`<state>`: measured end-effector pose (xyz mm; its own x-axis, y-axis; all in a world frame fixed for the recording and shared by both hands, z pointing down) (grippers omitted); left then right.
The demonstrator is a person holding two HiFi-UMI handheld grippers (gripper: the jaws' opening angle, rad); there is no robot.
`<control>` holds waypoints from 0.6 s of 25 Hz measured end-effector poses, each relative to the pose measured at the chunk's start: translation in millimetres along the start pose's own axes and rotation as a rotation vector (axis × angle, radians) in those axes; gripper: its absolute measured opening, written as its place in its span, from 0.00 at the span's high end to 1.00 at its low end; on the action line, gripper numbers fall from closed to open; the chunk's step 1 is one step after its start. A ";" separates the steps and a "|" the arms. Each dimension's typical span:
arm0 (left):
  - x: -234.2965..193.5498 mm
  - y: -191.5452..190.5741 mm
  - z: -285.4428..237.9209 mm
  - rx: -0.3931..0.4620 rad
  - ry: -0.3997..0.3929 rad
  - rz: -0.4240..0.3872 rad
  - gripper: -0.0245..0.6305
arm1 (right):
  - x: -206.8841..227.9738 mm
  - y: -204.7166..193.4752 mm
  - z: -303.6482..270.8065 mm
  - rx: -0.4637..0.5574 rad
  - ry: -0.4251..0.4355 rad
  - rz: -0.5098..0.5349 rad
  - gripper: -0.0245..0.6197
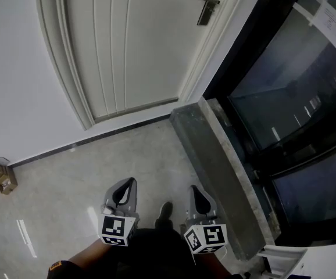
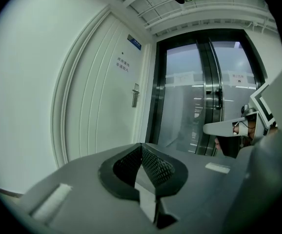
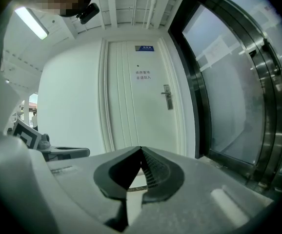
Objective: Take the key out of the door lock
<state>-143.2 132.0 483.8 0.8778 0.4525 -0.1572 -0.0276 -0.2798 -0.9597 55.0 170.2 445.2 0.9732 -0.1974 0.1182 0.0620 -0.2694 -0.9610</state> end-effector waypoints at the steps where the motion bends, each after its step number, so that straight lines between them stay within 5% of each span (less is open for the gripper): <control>1: 4.6 2.4 -13.9 -0.007 0.008 0.008 0.93 | 13.6 2.0 -7.5 -0.003 0.006 -0.007 0.98; 10: 57.3 34.5 -114.1 -0.015 0.087 0.016 0.93 | 125.3 29.5 -53.2 -0.005 0.087 -0.025 0.98; 15: 70.4 57.3 -139.6 -0.001 0.106 -0.067 0.93 | 162.2 58.7 -64.2 0.059 0.101 -0.003 0.98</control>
<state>-16.2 29.6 450.3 0.9234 0.3779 -0.0674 0.0329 -0.2529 -0.9669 202.3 61.8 423.9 0.9459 -0.2914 0.1427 0.0807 -0.2146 -0.9734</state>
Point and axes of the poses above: the fingertips, and each gripper's own axes: z backward along the fingers, x to its right, y out of its top, the point moved 4 cm from there along z, backward along the fingers, and after that the axes turned 3 degrees about -x, right-handed, at the moved point
